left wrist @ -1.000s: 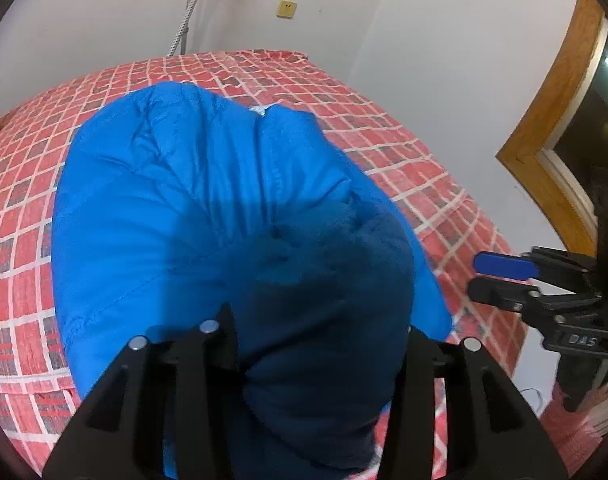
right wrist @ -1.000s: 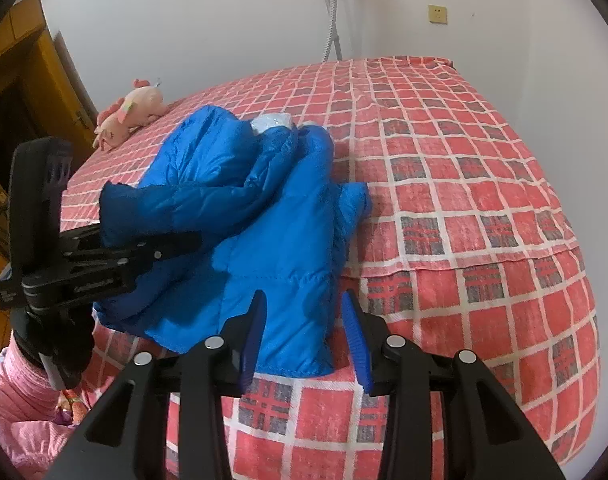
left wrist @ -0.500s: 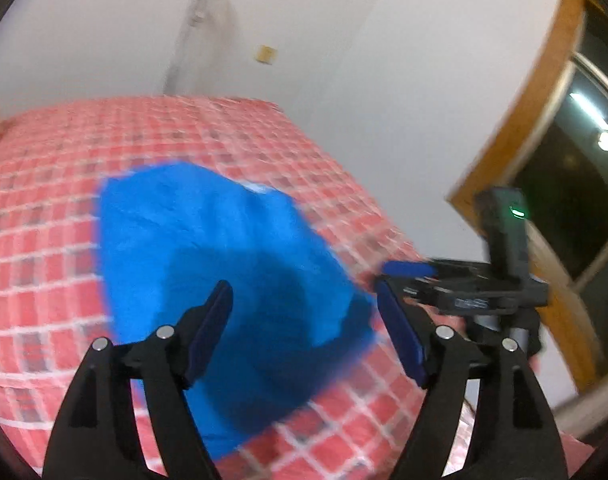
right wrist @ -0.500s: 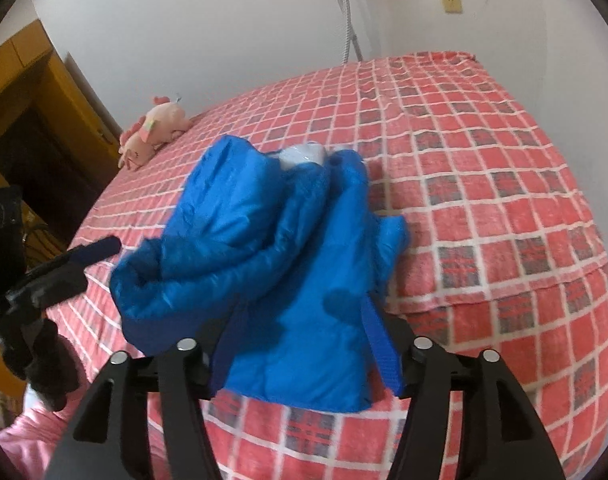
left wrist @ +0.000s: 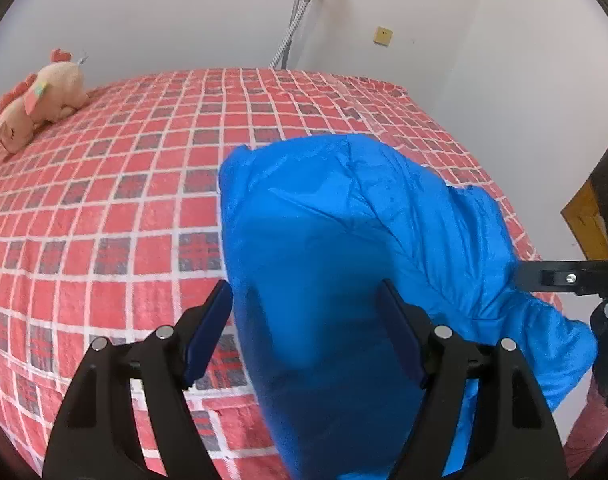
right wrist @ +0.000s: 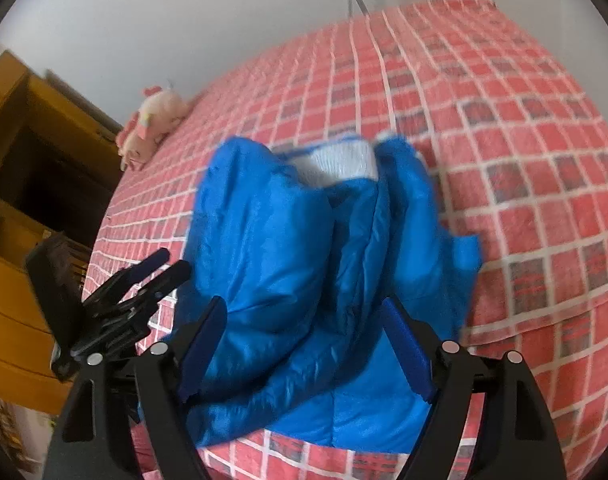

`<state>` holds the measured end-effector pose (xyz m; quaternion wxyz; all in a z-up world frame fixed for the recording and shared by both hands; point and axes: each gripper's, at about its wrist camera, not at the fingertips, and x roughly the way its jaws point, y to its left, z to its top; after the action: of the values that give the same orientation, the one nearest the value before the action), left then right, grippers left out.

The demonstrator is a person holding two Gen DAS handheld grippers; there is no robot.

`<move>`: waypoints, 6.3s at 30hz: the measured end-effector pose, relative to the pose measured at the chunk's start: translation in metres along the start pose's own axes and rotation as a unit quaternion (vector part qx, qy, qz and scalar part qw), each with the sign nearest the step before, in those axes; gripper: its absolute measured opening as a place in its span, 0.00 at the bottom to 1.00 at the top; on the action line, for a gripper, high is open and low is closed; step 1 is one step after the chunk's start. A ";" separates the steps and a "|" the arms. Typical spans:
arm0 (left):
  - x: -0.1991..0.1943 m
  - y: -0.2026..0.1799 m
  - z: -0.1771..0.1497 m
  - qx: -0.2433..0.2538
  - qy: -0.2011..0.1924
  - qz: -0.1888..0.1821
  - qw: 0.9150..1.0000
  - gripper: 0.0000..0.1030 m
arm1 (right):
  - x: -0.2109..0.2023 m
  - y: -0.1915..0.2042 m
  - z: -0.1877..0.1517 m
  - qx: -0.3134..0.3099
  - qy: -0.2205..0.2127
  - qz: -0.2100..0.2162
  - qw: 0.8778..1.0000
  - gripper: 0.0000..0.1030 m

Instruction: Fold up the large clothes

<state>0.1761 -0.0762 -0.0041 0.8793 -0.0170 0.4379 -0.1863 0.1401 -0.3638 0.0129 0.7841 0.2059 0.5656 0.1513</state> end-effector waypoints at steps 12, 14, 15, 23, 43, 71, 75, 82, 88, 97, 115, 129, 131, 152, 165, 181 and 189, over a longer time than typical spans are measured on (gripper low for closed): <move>-0.005 0.010 -0.004 0.006 -0.027 0.030 0.999 0.72 | 0.038 0.018 0.015 -0.034 0.001 -0.050 0.998 0.50; -0.006 0.010 -0.004 0.008 -0.030 0.032 0.999 0.72 | 0.035 0.021 0.016 -0.050 -0.010 -0.055 0.997 0.37; -0.007 0.010 -0.004 0.008 -0.031 0.032 0.999 0.72 | 0.033 0.024 0.015 -0.058 -0.014 -0.056 0.997 0.30; -0.010 0.008 -0.005 0.003 -0.035 0.027 0.999 0.72 | 0.008 0.042 0.017 -0.105 -0.042 -0.051 0.992 0.15; -0.006 -0.038 -0.019 0.056 -0.027 0.007 0.998 0.73 | -0.029 -0.072 0.009 -0.001 -0.079 -0.008 0.997 0.16; -0.029 -0.072 -0.054 0.083 -0.038 0.005 0.996 0.73 | -0.060 -0.024 -0.076 -0.116 -0.059 -0.057 0.990 0.14; -0.018 -0.069 -0.059 0.081 -0.022 -0.010 0.996 0.75 | -0.040 -0.051 -0.095 -0.085 -0.044 -0.056 0.994 0.13; 0.002 -0.067 -0.068 0.078 -0.012 -0.027 0.997 0.78 | -0.014 -0.079 -0.111 -0.048 -0.068 -0.024 0.996 0.12; -0.009 -0.056 -0.060 0.055 -0.005 -0.039 0.998 0.76 | -0.052 -0.054 -0.108 -0.076 -0.091 -0.071 0.990 0.27; -0.024 -0.060 -0.007 0.043 -0.056 0.005 0.997 0.76 | -0.068 0.012 -0.042 -0.130 -0.161 -0.125 0.970 0.38; 0.056 -0.060 -0.005 -0.021 0.005 0.013 1.000 0.80 | 0.018 -0.057 -0.009 -0.042 -0.184 -0.157 0.969 0.31; 0.015 -0.067 -0.044 -0.010 -0.033 0.026 0.999 0.78 | -0.020 -0.019 -0.071 -0.096 -0.219 -0.151 0.959 0.34; 0.020 -0.067 -0.048 -0.006 -0.034 0.033 0.999 0.82 | -0.013 -0.026 -0.074 -0.091 -0.216 -0.149 0.961 0.36; 0.010 -0.077 -0.056 0.043 -0.060 0.076 0.994 0.82 | -0.017 -0.032 -0.085 -0.082 -0.226 -0.137 0.961 0.41; -0.012 -0.054 -0.050 0.045 -0.021 0.054 0.997 0.84 | -0.041 -0.034 -0.072 -0.061 -0.111 -0.131 0.983 0.71; 0.052 -0.013 -0.029 -0.052 0.137 -0.142 0.979 0.94 | 0.000 -0.054 -0.047 -0.024 0.008 -0.093 0.995 0.90; 0.085 -0.015 -0.031 -0.069 0.154 -0.216 0.962 0.94 | 0.029 -0.076 -0.041 -0.009 0.030 -0.001 1.000 0.93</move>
<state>0.1939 -0.1148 -0.0850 0.7371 -0.1430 0.5656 -0.3411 0.1103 -0.4098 -0.0598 0.7685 0.1938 0.5880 0.1615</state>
